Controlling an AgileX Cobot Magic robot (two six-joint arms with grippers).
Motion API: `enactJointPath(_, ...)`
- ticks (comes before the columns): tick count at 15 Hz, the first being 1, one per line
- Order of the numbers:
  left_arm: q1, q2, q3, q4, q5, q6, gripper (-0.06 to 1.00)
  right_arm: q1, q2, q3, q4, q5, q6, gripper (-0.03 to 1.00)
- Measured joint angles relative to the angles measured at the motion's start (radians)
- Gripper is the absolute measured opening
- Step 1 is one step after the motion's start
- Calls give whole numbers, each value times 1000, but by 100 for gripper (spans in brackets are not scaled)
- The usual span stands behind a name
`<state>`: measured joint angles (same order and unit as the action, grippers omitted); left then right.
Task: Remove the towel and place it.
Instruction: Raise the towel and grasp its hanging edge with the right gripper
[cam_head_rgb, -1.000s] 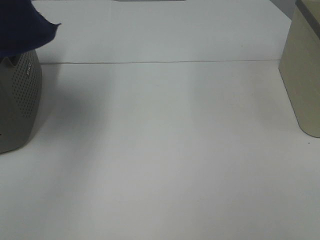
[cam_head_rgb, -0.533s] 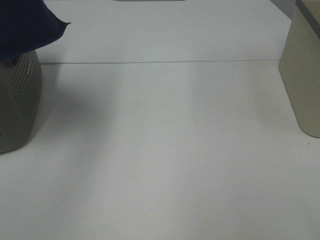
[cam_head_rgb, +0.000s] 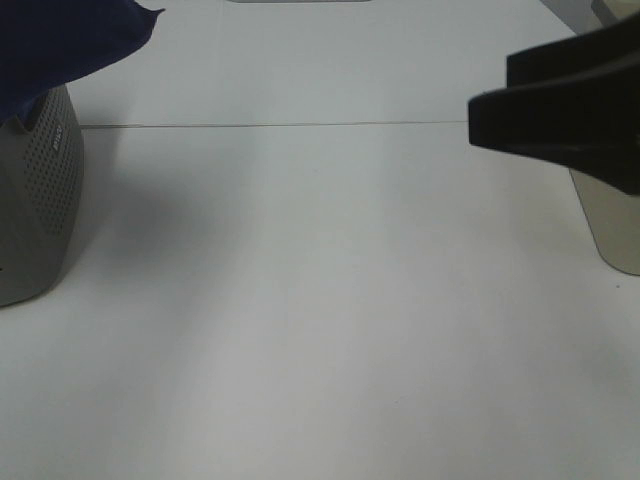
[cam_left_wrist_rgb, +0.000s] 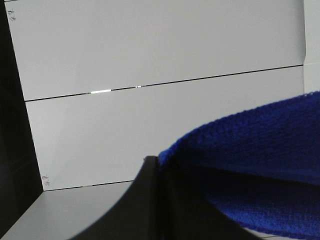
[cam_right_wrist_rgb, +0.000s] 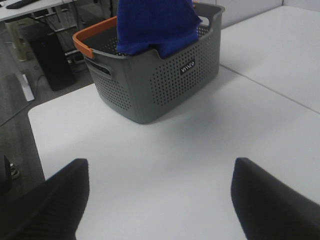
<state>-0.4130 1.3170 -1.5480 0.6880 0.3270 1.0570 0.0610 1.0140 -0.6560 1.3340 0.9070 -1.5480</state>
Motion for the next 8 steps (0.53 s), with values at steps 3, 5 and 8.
enactJointPath(3,0,1,0,-4,-63,2,0,5,334,-207,124,126,-201,76)
enactJointPath(5,-19,11,0,-4,-96,3,0,68,485,-346,130,141,-229,76)
enactJointPath(8,-68,41,0,-4,-114,32,0,183,646,-548,114,91,-207,76)
